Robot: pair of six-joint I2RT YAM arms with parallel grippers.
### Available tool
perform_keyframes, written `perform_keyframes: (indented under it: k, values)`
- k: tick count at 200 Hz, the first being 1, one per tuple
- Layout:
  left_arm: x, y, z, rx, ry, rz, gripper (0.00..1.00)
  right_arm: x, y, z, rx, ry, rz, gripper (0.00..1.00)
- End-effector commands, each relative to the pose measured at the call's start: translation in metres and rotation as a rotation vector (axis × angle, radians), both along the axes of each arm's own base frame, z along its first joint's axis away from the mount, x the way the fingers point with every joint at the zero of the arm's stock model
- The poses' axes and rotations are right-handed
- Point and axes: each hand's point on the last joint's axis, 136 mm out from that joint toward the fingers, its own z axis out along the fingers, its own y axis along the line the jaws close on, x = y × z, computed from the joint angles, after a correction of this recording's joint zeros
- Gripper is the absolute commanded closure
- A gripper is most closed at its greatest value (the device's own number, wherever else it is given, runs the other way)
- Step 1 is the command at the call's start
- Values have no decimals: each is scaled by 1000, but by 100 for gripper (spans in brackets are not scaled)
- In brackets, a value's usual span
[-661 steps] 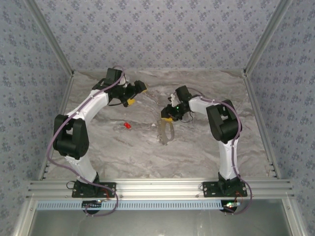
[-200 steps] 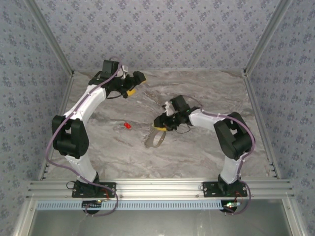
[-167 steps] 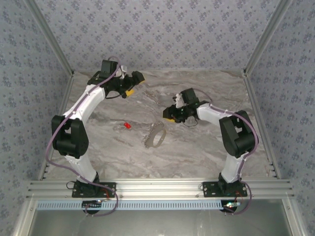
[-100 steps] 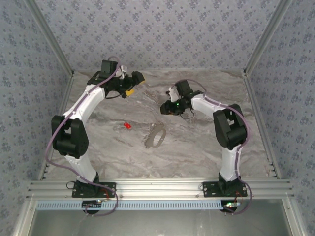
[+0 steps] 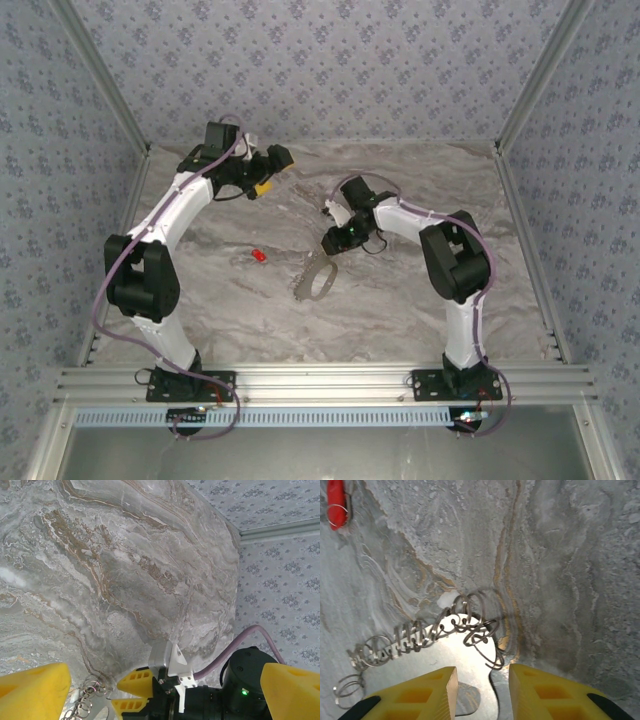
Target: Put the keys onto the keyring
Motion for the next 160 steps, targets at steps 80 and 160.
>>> perform_keyframes:
  k: [80, 160]
  values:
    - [-6, 5, 21, -2, -33, -9, 2, 9, -1, -13, -84, -105, 102, 66]
    - [-5, 5, 23, 2, -34, -8, 2, 1, 6, -10, -58, -86, 111, 66]
